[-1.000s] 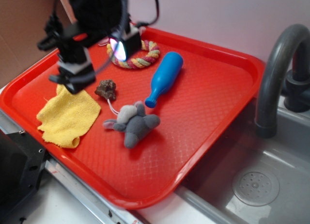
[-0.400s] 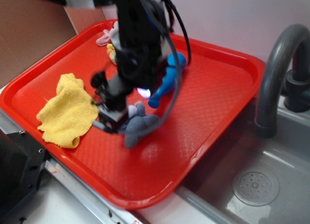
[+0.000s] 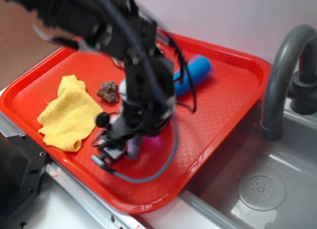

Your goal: Grab the gray animal.

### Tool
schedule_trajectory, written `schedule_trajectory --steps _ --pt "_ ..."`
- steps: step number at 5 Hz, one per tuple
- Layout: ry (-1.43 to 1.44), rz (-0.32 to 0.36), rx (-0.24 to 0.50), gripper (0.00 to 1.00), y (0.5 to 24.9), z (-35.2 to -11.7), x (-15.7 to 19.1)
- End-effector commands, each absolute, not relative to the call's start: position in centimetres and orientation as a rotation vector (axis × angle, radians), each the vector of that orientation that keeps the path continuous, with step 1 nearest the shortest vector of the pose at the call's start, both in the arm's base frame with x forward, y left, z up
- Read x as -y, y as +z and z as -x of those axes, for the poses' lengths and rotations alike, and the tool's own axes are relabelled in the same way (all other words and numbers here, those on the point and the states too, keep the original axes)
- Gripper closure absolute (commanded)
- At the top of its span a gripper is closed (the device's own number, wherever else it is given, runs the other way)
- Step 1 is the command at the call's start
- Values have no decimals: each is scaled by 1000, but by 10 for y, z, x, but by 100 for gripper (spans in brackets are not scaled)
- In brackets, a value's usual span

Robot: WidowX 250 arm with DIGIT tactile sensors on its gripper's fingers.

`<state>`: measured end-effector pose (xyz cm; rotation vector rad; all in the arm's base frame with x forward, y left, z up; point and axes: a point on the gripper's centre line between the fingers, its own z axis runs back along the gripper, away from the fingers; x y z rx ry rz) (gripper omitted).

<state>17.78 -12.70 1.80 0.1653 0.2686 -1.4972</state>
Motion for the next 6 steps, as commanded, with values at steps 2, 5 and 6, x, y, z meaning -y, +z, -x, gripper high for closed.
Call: schedule_trajectory --steps 2,5,6 --pt "-1454 -183 -276 100 14 -168 116" --pt "-766 22 55 100 157 -199 50" --pt "-515 92 121 100 205 -180 23"
